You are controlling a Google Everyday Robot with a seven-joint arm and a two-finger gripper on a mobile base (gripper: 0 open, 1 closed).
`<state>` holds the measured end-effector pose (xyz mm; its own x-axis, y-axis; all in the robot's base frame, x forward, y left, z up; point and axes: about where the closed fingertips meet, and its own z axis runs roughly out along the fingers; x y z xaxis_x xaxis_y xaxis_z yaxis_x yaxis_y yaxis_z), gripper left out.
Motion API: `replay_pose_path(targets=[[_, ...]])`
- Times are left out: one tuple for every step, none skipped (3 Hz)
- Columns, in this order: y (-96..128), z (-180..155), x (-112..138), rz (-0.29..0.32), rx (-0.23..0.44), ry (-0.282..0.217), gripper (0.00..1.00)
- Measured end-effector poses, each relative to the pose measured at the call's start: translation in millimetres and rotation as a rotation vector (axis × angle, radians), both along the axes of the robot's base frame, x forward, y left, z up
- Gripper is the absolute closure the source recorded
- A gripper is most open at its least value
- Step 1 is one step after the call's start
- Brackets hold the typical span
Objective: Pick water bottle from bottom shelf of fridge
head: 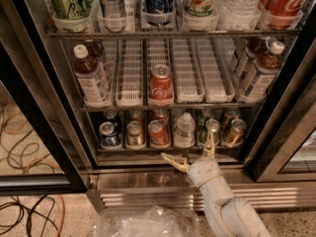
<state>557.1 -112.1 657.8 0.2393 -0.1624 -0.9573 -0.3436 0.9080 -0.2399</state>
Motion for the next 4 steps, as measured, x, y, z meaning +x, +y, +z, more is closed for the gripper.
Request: replay_pose_path(targets=[[-13.7, -1.6, 16.3, -0.051, -0.009, -0.012, 0.0], [-14.4, -1.8, 16.9, -0.053, -0.01, -0.012, 0.18], [-14.4, -1.8, 16.9, -0.053, -0.01, -0.012, 0.45], [-14.2, -2.1, 18.1, -0.054, -0.014, -0.012, 0.41]])
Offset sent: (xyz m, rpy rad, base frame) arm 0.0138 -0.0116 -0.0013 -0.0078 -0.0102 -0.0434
